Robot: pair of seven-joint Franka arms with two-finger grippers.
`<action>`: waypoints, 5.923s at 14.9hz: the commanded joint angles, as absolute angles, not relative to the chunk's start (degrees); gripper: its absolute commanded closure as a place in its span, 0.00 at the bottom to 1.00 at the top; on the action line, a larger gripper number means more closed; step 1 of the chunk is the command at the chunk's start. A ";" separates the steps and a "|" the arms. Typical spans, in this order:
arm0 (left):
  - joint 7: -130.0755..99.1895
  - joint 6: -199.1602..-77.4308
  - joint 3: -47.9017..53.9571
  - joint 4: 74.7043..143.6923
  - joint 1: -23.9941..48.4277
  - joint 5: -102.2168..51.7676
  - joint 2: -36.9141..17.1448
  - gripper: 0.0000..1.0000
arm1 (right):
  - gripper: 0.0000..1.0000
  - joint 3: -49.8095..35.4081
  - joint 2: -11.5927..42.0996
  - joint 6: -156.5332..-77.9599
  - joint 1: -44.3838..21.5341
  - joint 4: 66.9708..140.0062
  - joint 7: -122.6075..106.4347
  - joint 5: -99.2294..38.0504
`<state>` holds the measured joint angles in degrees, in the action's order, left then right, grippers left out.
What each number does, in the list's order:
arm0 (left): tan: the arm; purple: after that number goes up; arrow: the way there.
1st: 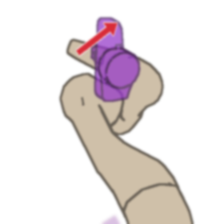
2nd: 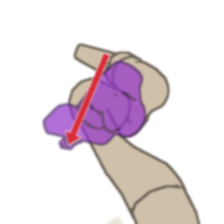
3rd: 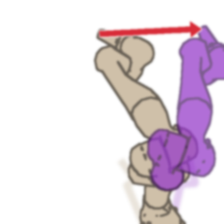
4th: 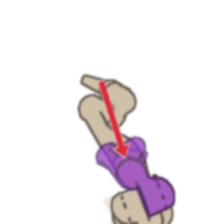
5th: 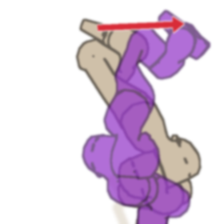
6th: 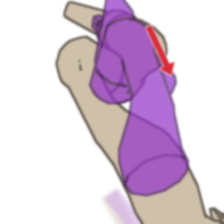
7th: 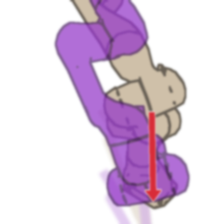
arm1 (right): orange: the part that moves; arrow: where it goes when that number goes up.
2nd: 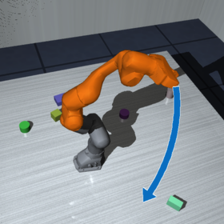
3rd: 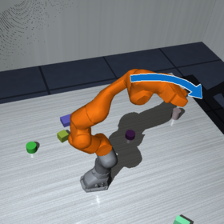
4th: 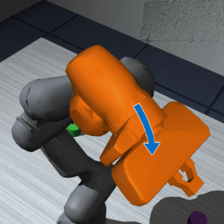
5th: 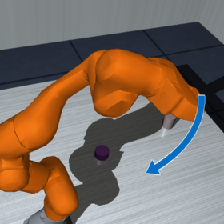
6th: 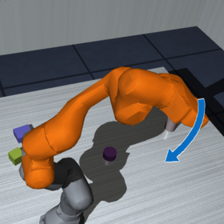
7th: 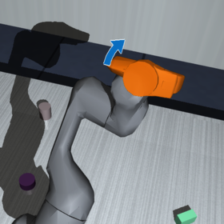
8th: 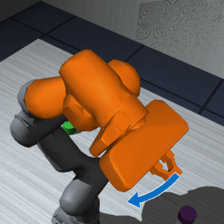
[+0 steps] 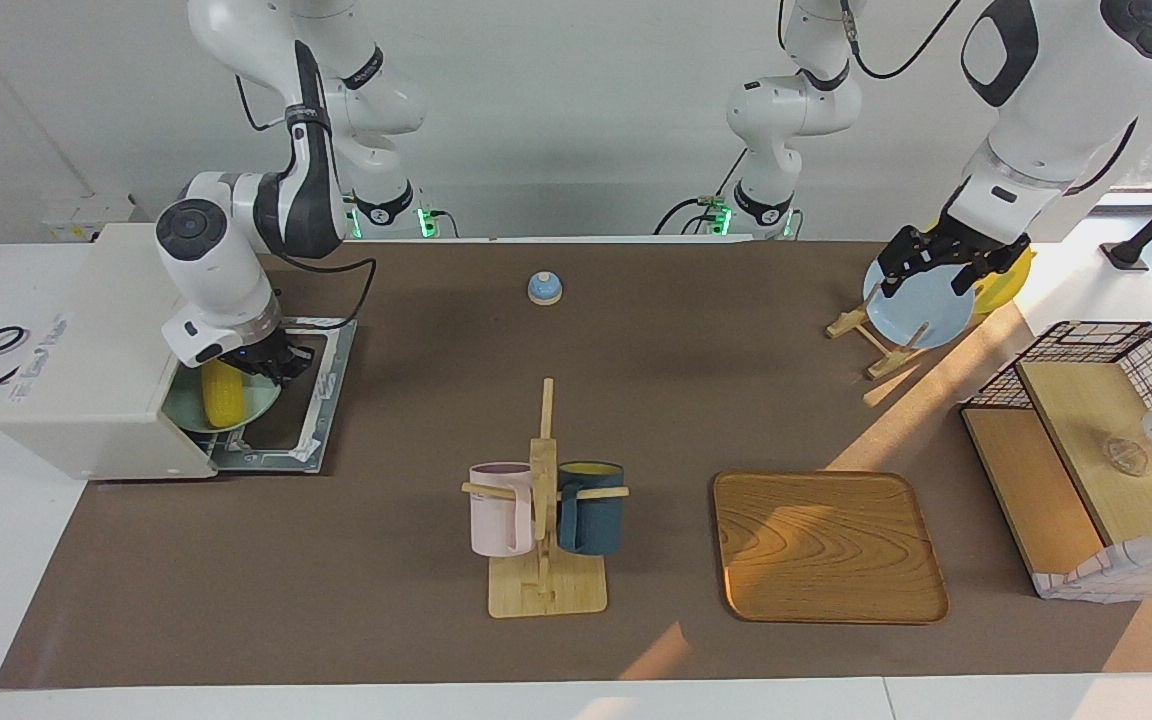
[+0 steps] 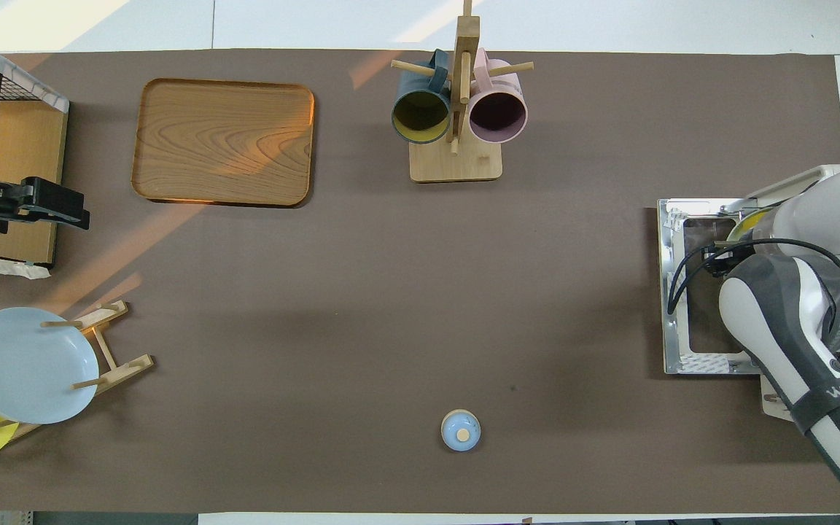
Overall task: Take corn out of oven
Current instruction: 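Pull the plate with corn out of the oven toward the table center, then lower the plate onto the table while the left gripper reaches toward it, then grasp the corn with the left gripper while the right gripper withdraws, then carry the corn onto the wooden tray and open the left gripper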
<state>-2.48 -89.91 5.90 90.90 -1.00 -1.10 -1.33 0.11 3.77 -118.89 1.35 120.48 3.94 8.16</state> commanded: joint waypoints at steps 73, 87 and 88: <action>-17.61 -114.42 5.98 85.96 13.22 -2.73 -23.90 1.00 | 0.97 -3.34 1.15 -94.79 6.49 105.08 9.14 3.63; 2.02 -130.69 5.89 80.86 4.13 3.25 -38.50 1.00 | 0.00 -4.04 -0.88 -90.88 6.15 99.50 8.35 -2.09; 2.11 -130.61 5.89 80.95 4.04 3.25 -38.41 1.00 | 0.00 -4.04 -0.27 -90.97 6.15 98.19 8.35 -3.24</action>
